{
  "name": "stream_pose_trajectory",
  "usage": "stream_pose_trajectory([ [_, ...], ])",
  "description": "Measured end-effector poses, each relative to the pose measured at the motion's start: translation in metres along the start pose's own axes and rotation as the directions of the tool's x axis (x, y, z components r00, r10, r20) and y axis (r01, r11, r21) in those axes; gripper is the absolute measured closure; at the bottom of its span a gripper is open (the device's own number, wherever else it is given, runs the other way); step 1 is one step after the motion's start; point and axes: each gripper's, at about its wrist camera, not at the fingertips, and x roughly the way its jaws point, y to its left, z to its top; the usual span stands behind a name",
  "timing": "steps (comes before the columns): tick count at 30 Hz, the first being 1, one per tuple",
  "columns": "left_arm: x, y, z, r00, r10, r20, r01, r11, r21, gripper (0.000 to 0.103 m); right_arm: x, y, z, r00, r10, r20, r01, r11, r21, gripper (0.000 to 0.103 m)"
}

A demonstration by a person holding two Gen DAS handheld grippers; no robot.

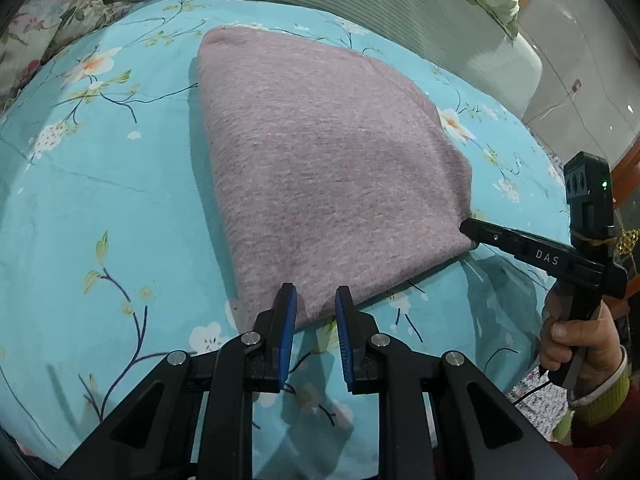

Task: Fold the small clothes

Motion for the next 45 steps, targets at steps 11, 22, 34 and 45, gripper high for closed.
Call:
stream_pose_trajectory([
  [11, -0.036, -0.002, 0.000, 0.989, 0.136, 0.057, -0.137, 0.991, 0.006, 0.050, -0.010, 0.004, -0.005, 1.000, -0.009, -0.003, 0.009, 1.000, -0.004, 0.099],
  [22, -0.062, 0.014, 0.012, 0.952, 0.293, 0.093, -0.287, 0.955, -0.073, 0.030, -0.021, 0.011, -0.004, 1.000, 0.000, 0.006, 0.000, 1.000, -0.002, 0.098],
  [34, -0.078, -0.002, 0.012, 0.921, 0.360, 0.145, -0.359, 0.933, -0.035, 0.022, -0.038, 0.027, -0.004, 0.999, -0.003, 0.041, 0.005, 0.999, -0.037, 0.052],
  [45, -0.077, -0.005, 0.013, 0.916, 0.374, 0.145, -0.375, 0.927, -0.021, 0.022, -0.038, 0.031, -0.005, 0.999, 0.003, 0.038, -0.001, 0.999, -0.032, 0.052],
])
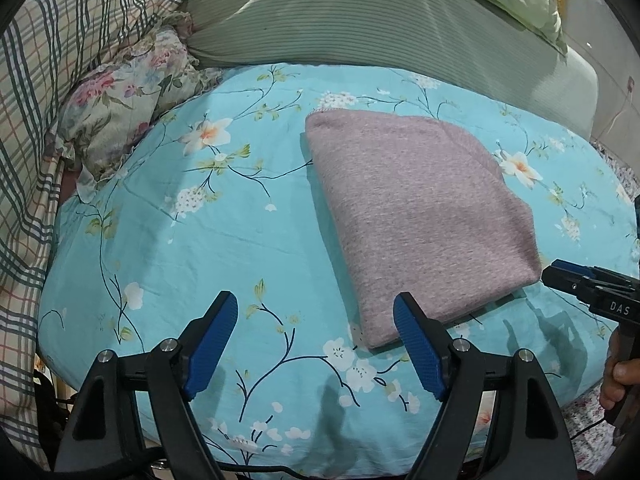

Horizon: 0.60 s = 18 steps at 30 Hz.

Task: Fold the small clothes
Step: 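Open both tools and pull them back from the folded sweater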

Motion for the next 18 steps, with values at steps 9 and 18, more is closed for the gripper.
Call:
stream_pose_trajectory([
  [9, 0.016, -0.002, 0.009, 1.000, 0.007, -0.018, -0.006, 1.000, 0.018, 0.022, 0.014, -0.009, 0.032, 1.000, 0.029, -0.003, -0.029, 1.000, 0.008, 0.052],
  [18, 0.058, -0.006, 0.046, 0.999, -0.025, -0.031, 0.026, 1.000, 0.011, 0.022, 0.059, -0.049, 0.107, 0.996, 0.073, 0.046, -0.079, 0.988, 0.135, 0.052],
])
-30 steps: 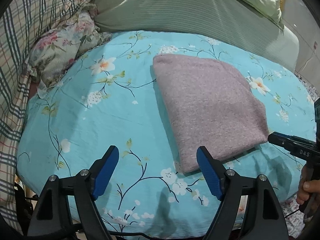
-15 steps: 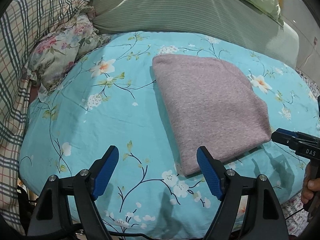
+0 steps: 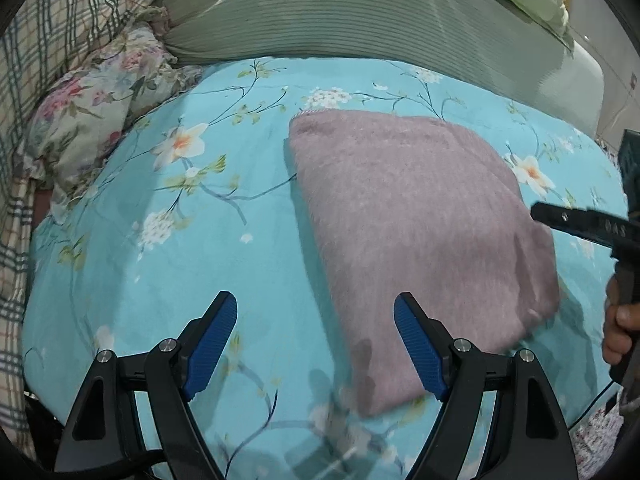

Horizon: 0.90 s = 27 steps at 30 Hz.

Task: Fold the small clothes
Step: 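Open both tools and pull them back from the folded sweater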

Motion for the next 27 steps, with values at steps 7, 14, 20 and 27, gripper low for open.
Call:
stream_pose_trajectory([
  [7, 0.034, 0.006, 0.021, 0.999, -0.001, -0.037, -0.001, 0.999, -0.039, 0.022, 0.024, -0.003, 0.032, 0.997, 0.073, 0.031, -0.075, 0.995, 0.058, 0.095],
  [14, 0.052, 0.002, 0.017, 0.998, 0.012, -0.064, -0.013, 1.000, -0.008, 0.021, 0.045, -0.010, 0.018, 0.999, -0.032, -0.003, 0.032, 0.999, 0.027, 0.096],
  [20, 0.059, -0.004, 0.015, 0.997, 0.026, -0.073, -0.025, 1.000, 0.018, 0.019, 0.032, -0.002, 0.021, 0.998, -0.059, 0.014, 0.059, 0.998, 0.023, 0.090],
  [27, 0.038, 0.001, 0.007, 0.995, 0.012, -0.095, -0.013, 1.000, -0.008, 0.019, -0.014, 0.014, -0.002, 0.998, -0.052, 0.031, 0.053, 0.998, -0.029, 0.075],
])
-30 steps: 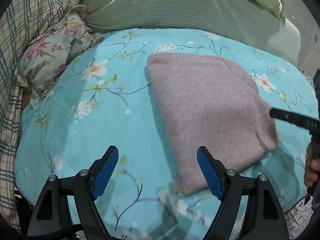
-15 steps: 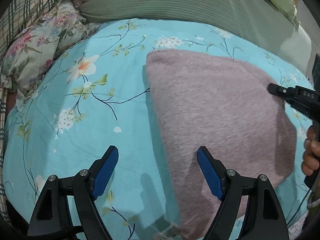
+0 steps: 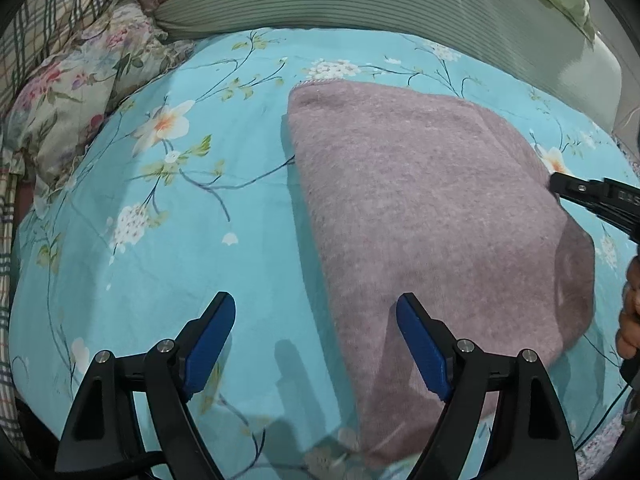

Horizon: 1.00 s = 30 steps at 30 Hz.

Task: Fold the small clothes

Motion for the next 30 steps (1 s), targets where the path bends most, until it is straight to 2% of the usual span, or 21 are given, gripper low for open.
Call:
stream_pose_trajectory([
  [2, -0.005, 0.000, -0.005, 1.000, -0.003, -0.004, 0.003, 1.000, -0.005, 0.019, -0.012, 0.006, -0.010, 1.000, 0.007, 0.003, -0.007, 1.000, -0.018, 0.054],
  [6, -0.019, -0.001, -0.019, 1.000, 0.008, -0.008, -0.008, 1.000, 0.001, 0.018, -0.036, 0.017, -0.039, 1.000, 0.012, -0.003, -0.012, 0.998, -0.069, 0.046],
  [10, -0.032, -0.005, -0.034, 0.999, 0.036, 0.003, -0.036, 0.998, 0.043, 0.018, -0.049, 0.027, -0.066, 1.000, -0.005, -0.017, 0.003, 0.992, -0.126, 0.032],
  [19, -0.056, -0.012, -0.067, 0.996, 0.087, 0.036, -0.090, 0.989, 0.114, 0.018, -0.061, 0.034, -0.111, 0.997, -0.027, -0.071, 0.013, 0.982, -0.189, 0.023],
  [30, -0.075, -0.013, -0.073, 0.990, 0.116, 0.083, -0.126, 0.984, 0.129, 0.018, -0.072, 0.032, -0.122, 0.997, -0.016, -0.081, 0.001, 0.983, -0.185, 0.022],
])
